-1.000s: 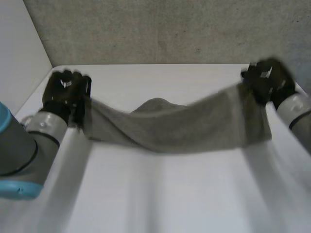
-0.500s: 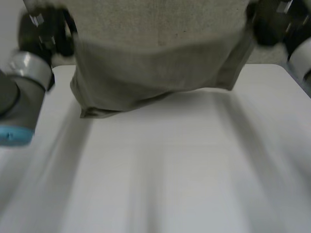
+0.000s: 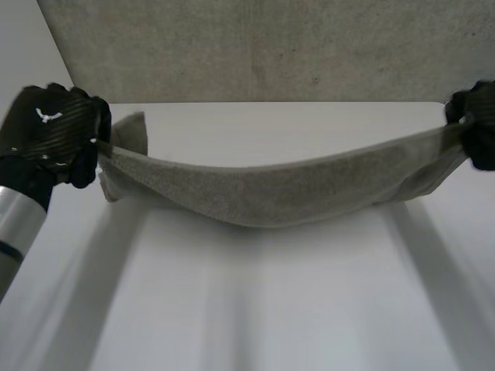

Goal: Fold the towel.

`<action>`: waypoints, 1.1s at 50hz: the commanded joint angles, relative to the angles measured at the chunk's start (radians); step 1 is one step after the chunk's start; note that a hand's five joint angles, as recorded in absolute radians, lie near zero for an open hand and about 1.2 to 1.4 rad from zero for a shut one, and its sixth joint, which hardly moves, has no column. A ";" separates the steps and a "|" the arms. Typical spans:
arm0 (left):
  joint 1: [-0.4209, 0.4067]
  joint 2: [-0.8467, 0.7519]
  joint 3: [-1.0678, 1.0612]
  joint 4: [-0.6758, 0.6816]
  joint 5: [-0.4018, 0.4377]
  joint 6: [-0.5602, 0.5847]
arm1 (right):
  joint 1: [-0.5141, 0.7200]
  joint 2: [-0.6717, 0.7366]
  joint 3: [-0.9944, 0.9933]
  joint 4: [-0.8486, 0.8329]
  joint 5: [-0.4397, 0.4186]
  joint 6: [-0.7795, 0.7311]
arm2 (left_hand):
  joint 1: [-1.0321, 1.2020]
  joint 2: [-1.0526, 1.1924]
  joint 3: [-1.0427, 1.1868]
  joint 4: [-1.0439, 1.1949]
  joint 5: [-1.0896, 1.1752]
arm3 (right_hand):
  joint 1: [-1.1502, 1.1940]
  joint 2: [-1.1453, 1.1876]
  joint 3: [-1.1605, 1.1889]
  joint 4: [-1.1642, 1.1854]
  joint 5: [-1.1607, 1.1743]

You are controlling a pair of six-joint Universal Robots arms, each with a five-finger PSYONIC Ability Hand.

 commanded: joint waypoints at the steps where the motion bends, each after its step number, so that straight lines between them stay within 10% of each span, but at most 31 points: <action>1: 0.004 0.041 -0.039 -0.006 0.001 -0.002 | -0.087 -0.047 -0.021 0.088 -0.078 0.018 | -0.116 -0.129 -0.158 -0.135 -0.318 | 0.051 0.083 0.047 0.053 0.050; 15: 0.004 -0.218 -0.042 -0.004 -0.008 0.013 | -0.093 0.185 -0.030 0.099 -0.133 -0.090 | -0.116 -0.129 -0.158 -0.135 -0.318 | 0.051 0.083 0.047 0.053 0.050; 34: -0.013 -0.485 0.280 0.048 -0.037 0.203 | 0.125 0.496 -0.374 0.005 0.115 -0.106 | -0.116 -0.129 -0.158 -0.135 -0.318 | 0.051 0.083 0.047 0.053 0.050; 44: -0.055 -0.377 0.684 0.117 -0.106 -0.146 | 0.283 0.392 -0.491 -0.533 0.304 0.038 | -0.116 -0.129 -0.158 -0.135 -0.318 | 0.051 0.083 0.047 0.053 0.050; 55: 0.021 -0.344 0.506 0.062 -0.089 -0.286 | 0.264 0.360 -0.399 -0.339 0.215 0.149 | -0.116 -0.129 -0.158 -0.135 -0.318 | 0.051 0.083 0.047 0.053 0.050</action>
